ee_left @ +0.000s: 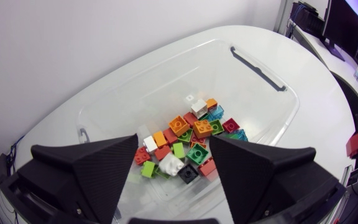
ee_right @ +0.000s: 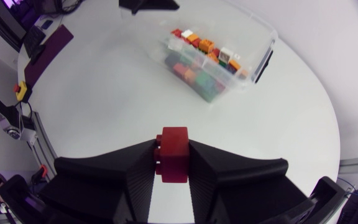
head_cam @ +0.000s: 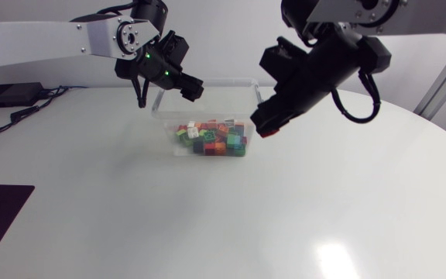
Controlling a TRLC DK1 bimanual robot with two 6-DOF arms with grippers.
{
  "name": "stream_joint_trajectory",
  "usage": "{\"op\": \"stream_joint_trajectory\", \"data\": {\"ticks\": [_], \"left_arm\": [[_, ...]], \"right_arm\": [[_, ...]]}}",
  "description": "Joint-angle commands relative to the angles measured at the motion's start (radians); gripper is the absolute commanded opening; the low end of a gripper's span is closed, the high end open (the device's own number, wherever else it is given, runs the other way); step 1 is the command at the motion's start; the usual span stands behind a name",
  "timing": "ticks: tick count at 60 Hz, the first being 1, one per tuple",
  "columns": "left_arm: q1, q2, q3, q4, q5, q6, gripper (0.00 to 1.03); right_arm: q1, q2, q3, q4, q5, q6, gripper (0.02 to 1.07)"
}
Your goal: Place the duplo bricks in the container
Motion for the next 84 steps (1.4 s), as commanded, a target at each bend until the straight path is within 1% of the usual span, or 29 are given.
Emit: {"op": "stream_joint_trajectory", "data": {"ticks": [1,7,13,17,21,30,33,38,45,49,52,53,55,58,59,60,61,62,65,68,72,75,79,81,84], "left_arm": [[0.008,-0.066,-0.015,-0.021,-0.006,0.049,0.98],[0.013,-0.152,-0.066,-0.064,-0.006,0.085,0.98],[0.013,-0.267,-0.152,-0.105,-0.006,0.141,0.98],[0.006,-0.362,-0.238,-0.133,-0.006,0.198,0.98],[-0.004,-0.443,-0.304,-0.189,-0.006,0.255,0.98],[-0.032,-0.561,-0.46,-0.245,-0.006,0.37,0.98],[-0.052,-0.606,-0.526,-0.254,-0.001,0.416,0.98],[-0.064,-0.639,-0.59,-0.271,0.0,0.454,0.98],[-0.115,-0.686,-0.67,-0.3,0.008,0.511,0.98],[-0.165,-0.716,-0.728,-0.306,0.019,0.539,0.98],[-0.185,-0.718,-0.75,-0.306,0.019,0.551,0.98],[-0.19,-0.718,-0.756,-0.306,0.019,0.557,0.98],[-0.213,-0.718,-0.778,-0.306,0.019,0.571,0.98],[-0.236,-0.718,-0.797,-0.306,0.02,0.588,0.98],[-0.242,-0.716,-0.804,-0.306,0.02,0.592,0.98],[-0.253,-0.716,-0.81,-0.306,0.02,0.599,0.98],[-0.265,-0.715,-0.819,-0.304,0.02,0.608,0.98],[-0.268,-0.715,-0.824,-0.304,0.02,0.612,0.98],[-0.294,-0.709,-0.843,-0.294,0.022,0.628,0.98],[-0.34,-0.686,-0.873,-0.291,0.022,0.666,0.98],[-0.382,-0.681,-0.899,-0.266,0.022,0.692,0.97],[-0.408,-0.679,-0.914,-0.251,0.022,0.707,0.97],[-0.454,-0.679,-0.945,-0.225,0.022,0.737,0.97],[-0.477,-0.678,-0.963,-0.206,0.022,0.763,0.96],[-0.501,-0.67,-0.975,-0.188,0.022,0.769,0.96]], "right_arm": [[-0.013,0.064,0.064,0.033,-0.011,0.009,0.26],[-0.022,0.113,0.122,0.095,-0.013,0.034,0.26],[-0.034,0.176,0.183,0.167,-0.021,0.057,0.26],[-0.042,0.214,0.214,0.208,-0.021,0.066,0.26],[-0.053,0.251,0.242,0.262,-0.021,0.078,0.26],[-0.065,0.326,0.288,0.354,-0.01,0.095,0.26],[-0.067,0.351,0.292,0.385,0.004,0.095,0.26],[-0.071,0.394,0.315,0.406,0.007,0.095,0.26],[-0.08,0.473,0.378,0.425,0.032,0.092,0.26],[-0.079,0.507,0.406,0.443,0.045,0.086,0.27],[-0.077,0.538,0.435,0.443,0.058,0.081,0.28],[-0.077,0.546,0.444,0.443,0.061,0.081,0.3],[-0.079,0.579,0.479,0.44,0.067,0.078,0.37],[-0.077,0.619,0.524,0.423,0.07,0.075,0.51],[-0.077,0.625,0.535,0.42,0.07,0.072,0.57],[-0.076,0.636,0.545,0.418,0.075,0.066,0.65],[-0.074,0.638,0.55,0.418,0.081,0.063,0.7],[-0.071,0.644,0.559,0.418,0.09,0.058,0.79],[-0.07,0.647,0.573,0.418,0.098,0.054,0.96],[-0.071,0.642,0.579,0.415,0.096,0.055,1.0],[-0.079,0.618,0.57,0.397,0.094,0.057,1.01],[-0.09,0.581,0.53,0.402,0.087,0.055,1.01],[-0.114,0.5,0.436,0.432,0.055,0.052,1.01],[-0.136,0.434,0.361,0.449,0.033,0.052,1.01],[-0.149,0.357,0.266,0.474,0.012,0.049,1.01]]}}
